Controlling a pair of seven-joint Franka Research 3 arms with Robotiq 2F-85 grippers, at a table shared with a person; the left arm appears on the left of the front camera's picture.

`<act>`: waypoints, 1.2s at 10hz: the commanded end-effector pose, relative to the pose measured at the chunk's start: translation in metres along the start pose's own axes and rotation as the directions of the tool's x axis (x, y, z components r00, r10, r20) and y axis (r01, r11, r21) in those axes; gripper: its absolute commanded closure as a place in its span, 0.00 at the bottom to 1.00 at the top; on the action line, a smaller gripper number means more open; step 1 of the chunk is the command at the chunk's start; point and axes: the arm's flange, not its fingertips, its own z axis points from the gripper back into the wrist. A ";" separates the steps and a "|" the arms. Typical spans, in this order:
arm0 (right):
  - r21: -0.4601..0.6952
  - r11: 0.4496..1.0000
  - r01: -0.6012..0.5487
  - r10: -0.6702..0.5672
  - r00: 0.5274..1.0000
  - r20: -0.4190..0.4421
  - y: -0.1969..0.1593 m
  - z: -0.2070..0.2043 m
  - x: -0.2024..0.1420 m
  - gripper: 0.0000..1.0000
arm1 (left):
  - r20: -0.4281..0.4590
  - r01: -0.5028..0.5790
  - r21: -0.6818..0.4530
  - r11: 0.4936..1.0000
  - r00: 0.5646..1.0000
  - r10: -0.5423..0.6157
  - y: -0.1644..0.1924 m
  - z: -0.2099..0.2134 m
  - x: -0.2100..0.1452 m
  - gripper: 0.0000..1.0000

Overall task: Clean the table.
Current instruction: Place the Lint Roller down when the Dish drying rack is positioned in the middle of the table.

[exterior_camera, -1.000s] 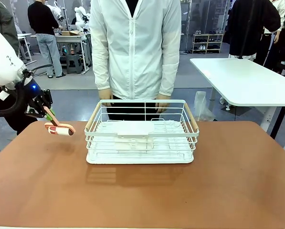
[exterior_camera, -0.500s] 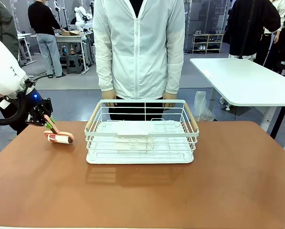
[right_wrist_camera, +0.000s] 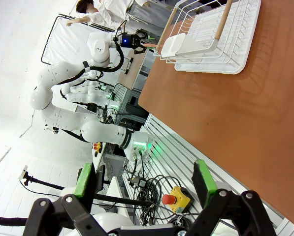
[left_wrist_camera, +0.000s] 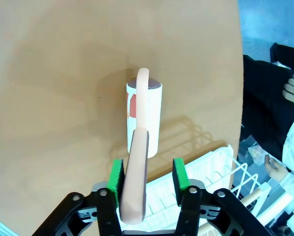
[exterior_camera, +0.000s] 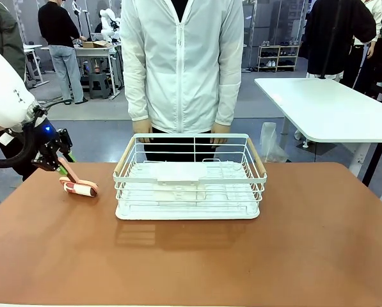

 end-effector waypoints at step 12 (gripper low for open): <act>0.007 1.000 -0.014 0.014 1.000 0.003 0.003 0.000 0.000 0.00 | 0.073 -0.035 0.149 0.988 0.997 0.024 0.005 0.060 -0.019 0.00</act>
